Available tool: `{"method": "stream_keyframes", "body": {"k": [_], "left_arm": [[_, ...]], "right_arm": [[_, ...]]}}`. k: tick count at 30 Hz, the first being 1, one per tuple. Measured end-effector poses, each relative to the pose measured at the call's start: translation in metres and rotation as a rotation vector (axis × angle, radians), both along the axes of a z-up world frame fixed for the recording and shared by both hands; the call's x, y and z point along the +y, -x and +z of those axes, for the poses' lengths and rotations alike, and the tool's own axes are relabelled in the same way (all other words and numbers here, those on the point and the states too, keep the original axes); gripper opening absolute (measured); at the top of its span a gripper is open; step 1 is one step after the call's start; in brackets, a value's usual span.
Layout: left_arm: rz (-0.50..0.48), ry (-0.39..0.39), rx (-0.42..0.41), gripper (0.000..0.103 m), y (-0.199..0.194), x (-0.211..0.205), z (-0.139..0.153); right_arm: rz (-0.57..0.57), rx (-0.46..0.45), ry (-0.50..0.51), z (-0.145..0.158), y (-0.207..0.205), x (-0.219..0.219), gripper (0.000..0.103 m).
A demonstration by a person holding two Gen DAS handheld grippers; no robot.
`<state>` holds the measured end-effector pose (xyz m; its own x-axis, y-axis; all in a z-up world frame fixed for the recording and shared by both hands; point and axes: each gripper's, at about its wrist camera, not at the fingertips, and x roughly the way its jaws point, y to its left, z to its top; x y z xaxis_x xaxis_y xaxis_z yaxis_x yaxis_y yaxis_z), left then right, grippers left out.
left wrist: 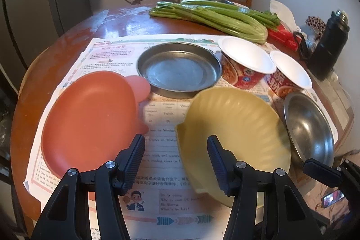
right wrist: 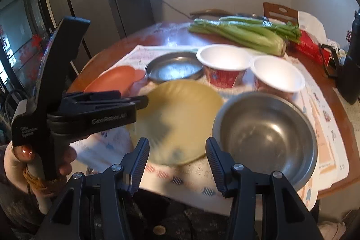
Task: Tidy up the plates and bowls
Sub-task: 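Grasp the rim of the yellow shell-shaped plate with the left gripper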
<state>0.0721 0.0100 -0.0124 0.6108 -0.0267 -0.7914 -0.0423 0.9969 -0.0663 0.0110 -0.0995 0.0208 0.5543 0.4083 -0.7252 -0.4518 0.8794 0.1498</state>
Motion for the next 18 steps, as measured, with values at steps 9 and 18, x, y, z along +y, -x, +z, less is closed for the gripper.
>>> {"method": "stream_keyframes", "body": {"k": [9,18], "left_arm": [[-0.019,-0.016,0.003,0.059,-0.001,-0.005,-0.005],[-0.026,-0.034,0.019,0.059,-0.005,-0.013,-0.014]], "right_arm": [[-0.01,0.077,0.017,-0.008,0.0,0.003,0.052],[-0.05,0.123,0.03,-0.023,-0.011,-0.001,0.052]]}}
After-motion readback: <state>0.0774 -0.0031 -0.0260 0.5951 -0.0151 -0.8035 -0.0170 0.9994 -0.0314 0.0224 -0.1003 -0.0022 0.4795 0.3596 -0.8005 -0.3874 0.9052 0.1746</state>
